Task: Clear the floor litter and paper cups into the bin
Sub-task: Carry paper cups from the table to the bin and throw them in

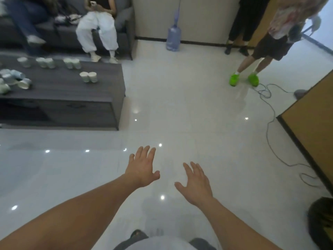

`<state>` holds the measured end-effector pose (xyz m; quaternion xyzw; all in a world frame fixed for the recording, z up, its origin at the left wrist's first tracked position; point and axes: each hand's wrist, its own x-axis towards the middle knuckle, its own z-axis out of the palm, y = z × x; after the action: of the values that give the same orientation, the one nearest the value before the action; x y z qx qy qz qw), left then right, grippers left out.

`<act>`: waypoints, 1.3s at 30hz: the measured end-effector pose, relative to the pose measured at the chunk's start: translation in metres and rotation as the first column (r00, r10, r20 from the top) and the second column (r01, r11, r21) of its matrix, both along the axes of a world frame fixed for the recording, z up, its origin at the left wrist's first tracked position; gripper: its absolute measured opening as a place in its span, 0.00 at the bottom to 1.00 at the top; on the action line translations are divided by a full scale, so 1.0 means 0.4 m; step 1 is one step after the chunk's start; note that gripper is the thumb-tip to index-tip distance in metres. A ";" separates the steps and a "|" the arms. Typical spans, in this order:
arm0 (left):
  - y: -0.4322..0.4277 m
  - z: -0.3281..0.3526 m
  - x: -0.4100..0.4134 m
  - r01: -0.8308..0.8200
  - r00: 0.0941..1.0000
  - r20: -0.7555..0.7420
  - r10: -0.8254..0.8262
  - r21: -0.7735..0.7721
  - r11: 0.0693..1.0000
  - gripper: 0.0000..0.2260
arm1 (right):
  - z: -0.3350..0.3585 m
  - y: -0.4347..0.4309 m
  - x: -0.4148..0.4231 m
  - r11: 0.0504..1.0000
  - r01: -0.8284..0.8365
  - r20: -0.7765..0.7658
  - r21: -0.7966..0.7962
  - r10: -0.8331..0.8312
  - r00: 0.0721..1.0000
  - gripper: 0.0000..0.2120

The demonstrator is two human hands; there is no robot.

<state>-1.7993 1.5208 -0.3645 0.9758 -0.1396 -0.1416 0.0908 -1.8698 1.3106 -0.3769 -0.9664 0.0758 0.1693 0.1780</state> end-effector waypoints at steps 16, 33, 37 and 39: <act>0.230 0.024 0.469 -0.390 0.919 0.077 0.386 0.053 0.919 0.40 | 0.024 0.231 0.695 0.906 -0.424 0.065 0.001 0.423 0.904 0.39; 0.534 0.004 0.909 -0.602 0.797 0.042 0.603 -0.040 0.798 0.42 | 0.069 0.544 1.273 0.775 -0.621 0.068 -0.113 0.630 0.774 0.38; 0.651 0.021 1.059 -0.575 0.813 0.050 0.580 -0.089 0.813 0.42 | 0.083 0.658 1.410 0.775 -0.614 0.053 -0.153 0.626 0.778 0.37; 0.706 0.026 1.117 -0.563 0.822 0.050 0.568 -0.088 0.822 0.42 | 0.086 0.718 1.462 0.793 -0.593 0.074 -0.142 0.606 0.792 0.38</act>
<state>-1.3524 1.8030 -0.3539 0.9742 0.1477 -0.0671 0.1572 -1.2849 1.5980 -0.3427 -0.9570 -0.2358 0.1563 0.0649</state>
